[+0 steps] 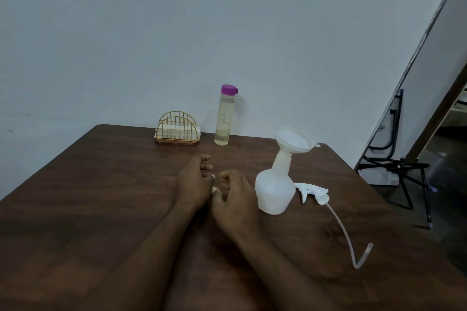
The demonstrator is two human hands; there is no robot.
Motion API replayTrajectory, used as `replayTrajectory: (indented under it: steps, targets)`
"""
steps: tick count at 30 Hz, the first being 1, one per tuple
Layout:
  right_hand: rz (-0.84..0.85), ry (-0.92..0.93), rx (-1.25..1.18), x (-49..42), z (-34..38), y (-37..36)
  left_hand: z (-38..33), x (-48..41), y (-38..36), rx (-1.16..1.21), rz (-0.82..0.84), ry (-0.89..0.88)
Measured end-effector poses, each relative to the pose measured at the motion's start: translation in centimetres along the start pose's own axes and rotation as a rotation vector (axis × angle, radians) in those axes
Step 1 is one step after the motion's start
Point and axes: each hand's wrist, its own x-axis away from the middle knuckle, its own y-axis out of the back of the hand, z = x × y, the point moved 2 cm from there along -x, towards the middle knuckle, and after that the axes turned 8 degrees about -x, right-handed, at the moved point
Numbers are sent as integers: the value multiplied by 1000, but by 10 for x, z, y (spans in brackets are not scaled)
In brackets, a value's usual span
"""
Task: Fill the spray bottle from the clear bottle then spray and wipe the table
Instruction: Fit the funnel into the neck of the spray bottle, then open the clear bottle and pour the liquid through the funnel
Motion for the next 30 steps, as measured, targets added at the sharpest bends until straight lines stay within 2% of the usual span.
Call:
replayTrajectory:
  steps: [3,10,18,22,30]
  targets:
    - [-11,-125,-37,-28,0,-20,9,-22,3,-15,-22,-11]
    - [-164,-408,-221,-107,-21,-60,22,-68,-5,-70,-43,-70]
    - [-391,-447,-255,-186,-52,-89,23,-114,-21,-181,16,-199]
    - [-384,-417,-294,-216,-62,-97,27,-129,-27,-201,17,-193]
    - [-371,-339,-132,-231,-66,-110,30,-125,-22,-130,-111,-118]
